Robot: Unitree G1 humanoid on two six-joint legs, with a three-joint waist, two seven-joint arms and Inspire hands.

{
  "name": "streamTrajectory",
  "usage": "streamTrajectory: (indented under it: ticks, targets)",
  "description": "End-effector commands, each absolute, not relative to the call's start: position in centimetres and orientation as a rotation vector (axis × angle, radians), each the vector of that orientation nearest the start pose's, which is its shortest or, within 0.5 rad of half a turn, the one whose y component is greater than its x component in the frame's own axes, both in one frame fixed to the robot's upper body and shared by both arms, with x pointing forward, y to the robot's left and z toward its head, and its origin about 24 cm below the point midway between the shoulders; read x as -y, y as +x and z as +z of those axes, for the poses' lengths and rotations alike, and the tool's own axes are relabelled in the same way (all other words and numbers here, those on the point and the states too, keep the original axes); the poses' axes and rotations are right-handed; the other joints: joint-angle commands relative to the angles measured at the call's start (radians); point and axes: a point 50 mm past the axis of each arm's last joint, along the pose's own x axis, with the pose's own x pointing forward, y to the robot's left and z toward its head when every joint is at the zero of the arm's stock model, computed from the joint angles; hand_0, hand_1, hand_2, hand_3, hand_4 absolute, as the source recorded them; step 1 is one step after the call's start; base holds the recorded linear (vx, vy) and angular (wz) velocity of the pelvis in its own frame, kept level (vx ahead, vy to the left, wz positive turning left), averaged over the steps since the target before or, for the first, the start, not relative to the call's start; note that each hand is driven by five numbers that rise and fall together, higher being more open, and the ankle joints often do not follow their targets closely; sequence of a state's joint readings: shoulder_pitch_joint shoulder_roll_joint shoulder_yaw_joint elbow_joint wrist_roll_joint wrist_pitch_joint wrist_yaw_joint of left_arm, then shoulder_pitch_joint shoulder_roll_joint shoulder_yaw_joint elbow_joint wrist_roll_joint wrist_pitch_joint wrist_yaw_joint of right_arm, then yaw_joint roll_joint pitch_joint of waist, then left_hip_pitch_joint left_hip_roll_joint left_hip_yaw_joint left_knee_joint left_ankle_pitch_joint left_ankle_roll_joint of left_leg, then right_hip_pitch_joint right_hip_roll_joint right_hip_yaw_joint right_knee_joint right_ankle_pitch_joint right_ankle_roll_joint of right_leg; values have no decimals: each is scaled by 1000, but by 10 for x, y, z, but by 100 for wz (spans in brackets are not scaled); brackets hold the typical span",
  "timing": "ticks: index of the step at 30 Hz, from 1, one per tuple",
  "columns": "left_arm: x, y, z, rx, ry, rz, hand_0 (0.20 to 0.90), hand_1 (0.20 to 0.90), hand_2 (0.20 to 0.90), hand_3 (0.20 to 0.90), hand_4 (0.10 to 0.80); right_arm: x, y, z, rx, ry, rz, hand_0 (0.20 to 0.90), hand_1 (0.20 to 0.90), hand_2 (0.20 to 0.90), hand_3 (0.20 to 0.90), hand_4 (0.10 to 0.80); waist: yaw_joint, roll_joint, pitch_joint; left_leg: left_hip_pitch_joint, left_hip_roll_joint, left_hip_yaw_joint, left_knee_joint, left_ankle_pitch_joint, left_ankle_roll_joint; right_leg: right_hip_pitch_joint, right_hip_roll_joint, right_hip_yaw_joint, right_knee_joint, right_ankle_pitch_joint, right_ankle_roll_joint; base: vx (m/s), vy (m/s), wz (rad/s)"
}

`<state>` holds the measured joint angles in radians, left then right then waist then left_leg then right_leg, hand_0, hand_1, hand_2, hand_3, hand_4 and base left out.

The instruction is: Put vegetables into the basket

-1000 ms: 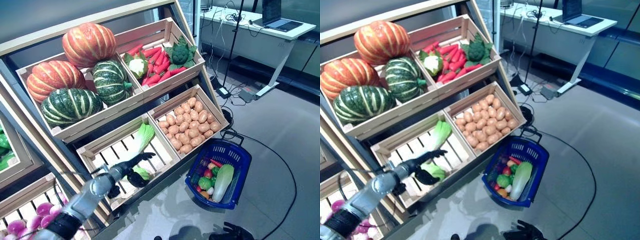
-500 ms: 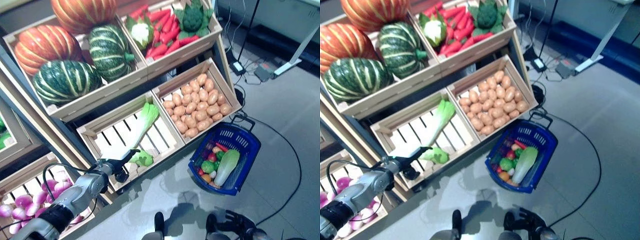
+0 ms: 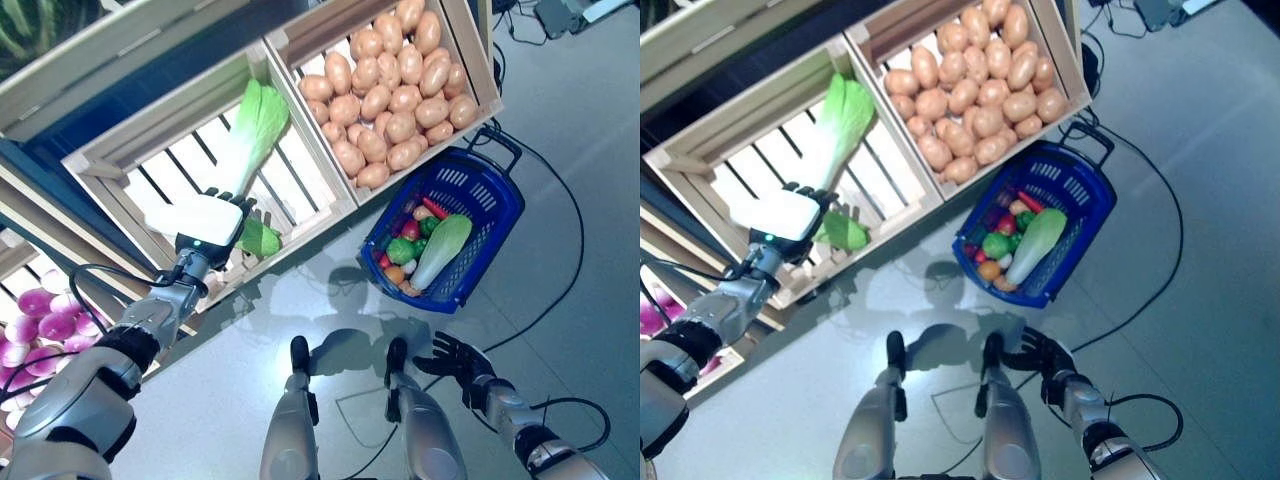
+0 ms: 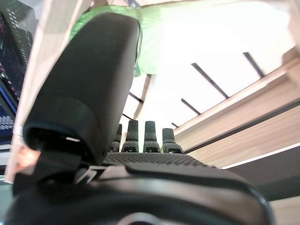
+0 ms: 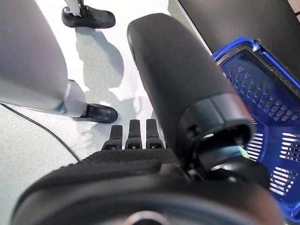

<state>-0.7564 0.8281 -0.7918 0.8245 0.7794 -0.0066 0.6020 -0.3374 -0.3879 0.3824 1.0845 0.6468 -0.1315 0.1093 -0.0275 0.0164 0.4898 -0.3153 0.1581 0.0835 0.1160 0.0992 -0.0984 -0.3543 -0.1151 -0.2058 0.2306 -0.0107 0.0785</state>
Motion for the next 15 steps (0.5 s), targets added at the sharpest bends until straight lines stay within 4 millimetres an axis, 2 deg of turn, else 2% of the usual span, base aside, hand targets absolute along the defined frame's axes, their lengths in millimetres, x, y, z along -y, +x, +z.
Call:
streamTrajectory:
  ticks: [1, 7, 15]
  targets:
    - [-270, 366, 175, 576, 1924, 451, 900, 900, 900, 900, 800, 241, 259, -61, -516, 76, -7, 900, 900, 900, 900, 800, -28, -22, -12, -199, -12, -37, 245, -81, -2, -80, 15, 68, 148, -93, -56, -67, 41, 0]
    - [-269, 370, 200, 686, 1940, 592, 900, 900, 900, 900, 800, 229, 275, -43, -426, 98, 19, 900, 900, 900, 900, 800, -35, -42, 30, -305, -25, -49, 349, -117, 6, -200, 2, 95, 265, -111, -48, -72, 51, 3]
    - [-274, 371, 206, 676, 1972, 626, 900, 900, 900, 900, 800, 227, 285, -25, -350, 112, 13, 900, 900, 900, 900, 800, -43, -58, 30, -416, -38, -39, 430, -150, 10, -331, -14, 108, 371, -130, -35, -24, 25, -1]
